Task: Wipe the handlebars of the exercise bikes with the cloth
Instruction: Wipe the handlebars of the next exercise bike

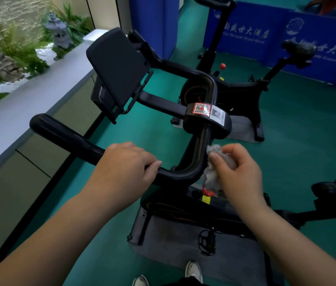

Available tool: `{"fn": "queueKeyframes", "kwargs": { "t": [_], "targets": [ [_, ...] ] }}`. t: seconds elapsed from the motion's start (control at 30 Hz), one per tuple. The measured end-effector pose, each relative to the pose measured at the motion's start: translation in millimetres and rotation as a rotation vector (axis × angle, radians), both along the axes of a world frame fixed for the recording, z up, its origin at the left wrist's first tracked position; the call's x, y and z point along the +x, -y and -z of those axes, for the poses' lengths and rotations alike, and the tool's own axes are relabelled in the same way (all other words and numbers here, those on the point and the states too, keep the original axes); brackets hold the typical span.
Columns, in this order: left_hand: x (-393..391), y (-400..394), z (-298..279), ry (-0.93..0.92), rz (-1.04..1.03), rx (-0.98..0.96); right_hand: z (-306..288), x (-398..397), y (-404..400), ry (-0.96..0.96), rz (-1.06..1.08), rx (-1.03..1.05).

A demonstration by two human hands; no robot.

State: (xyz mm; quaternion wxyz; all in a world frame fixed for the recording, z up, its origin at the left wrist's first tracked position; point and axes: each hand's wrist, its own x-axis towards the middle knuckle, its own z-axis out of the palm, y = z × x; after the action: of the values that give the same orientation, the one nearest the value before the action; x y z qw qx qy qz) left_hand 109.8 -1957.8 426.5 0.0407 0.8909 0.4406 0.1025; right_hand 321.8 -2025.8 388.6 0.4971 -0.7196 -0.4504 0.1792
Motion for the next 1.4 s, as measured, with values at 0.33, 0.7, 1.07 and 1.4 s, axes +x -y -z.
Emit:
{"fn": "queueKeyframes", "kwargs": {
  "t": [0.33, 0.7, 1.07, 1.4],
  "targets": [
    [-4, 4, 1, 0.079, 0.017, 0.008, -4, 18, -53, 0.457, -0.186, 0.070],
    [-11, 1, -2, 0.108, 0.067, 0.009, -7, -7, -7, 0.410, -0.271, 0.048],
    [-59, -20, -28, 0.192, -0.141, 0.277, -22, -9, -29, 0.526, -0.214, -0.130],
    [-101, -41, -38, 0.235, -0.324, 0.324, -26, -88, -7, 0.608, -0.363, -0.010]
  ]
}}
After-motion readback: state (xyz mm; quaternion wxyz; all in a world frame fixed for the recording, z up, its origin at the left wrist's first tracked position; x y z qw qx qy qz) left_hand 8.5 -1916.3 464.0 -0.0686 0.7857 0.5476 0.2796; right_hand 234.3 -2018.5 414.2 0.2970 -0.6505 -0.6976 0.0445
